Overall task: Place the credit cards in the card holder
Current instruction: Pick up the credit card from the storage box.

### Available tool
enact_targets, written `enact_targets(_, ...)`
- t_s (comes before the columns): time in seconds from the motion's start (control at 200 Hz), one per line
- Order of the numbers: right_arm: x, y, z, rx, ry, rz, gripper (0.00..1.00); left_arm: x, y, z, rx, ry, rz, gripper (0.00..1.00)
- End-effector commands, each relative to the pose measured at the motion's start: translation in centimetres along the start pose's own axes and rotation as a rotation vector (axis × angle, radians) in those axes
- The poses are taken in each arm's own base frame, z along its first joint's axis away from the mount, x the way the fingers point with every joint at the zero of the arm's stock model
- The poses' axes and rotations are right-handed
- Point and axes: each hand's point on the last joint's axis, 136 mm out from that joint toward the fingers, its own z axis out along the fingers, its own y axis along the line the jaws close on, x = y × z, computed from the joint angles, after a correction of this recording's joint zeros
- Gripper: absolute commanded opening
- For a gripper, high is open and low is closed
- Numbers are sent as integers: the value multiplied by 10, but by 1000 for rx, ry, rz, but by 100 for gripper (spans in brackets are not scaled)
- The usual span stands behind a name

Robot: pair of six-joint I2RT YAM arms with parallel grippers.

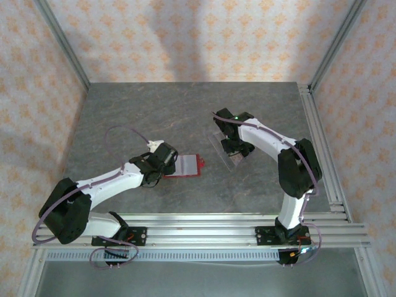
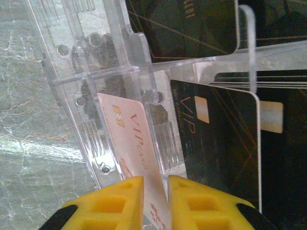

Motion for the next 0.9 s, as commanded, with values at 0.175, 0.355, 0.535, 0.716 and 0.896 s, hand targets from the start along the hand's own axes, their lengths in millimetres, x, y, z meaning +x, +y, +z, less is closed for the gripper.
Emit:
enact_targets(0.175, 6, 1, 6, 4, 27, -29, 9, -12, 2, -3, -19, -47, -8, 63)
enact_targets(0.355, 5, 4, 1, -24, 26, -33, 1, -13, 1, -3, -14, -46, -9, 63)
enact_targets(0.535, 0, 11, -13, -85, 11, -34, 0, -14, 0, -5, -13, -41, 0, 63)
enact_targets(0.716, -3, 16, -27, -133, -2, -41, 0, -16, 0, -7, -11, -40, 0, 63)
enact_targets(0.896, -9, 11, -51, -138, -57, -28, 0, -18, 1, -9, -23, -44, 3, 63)
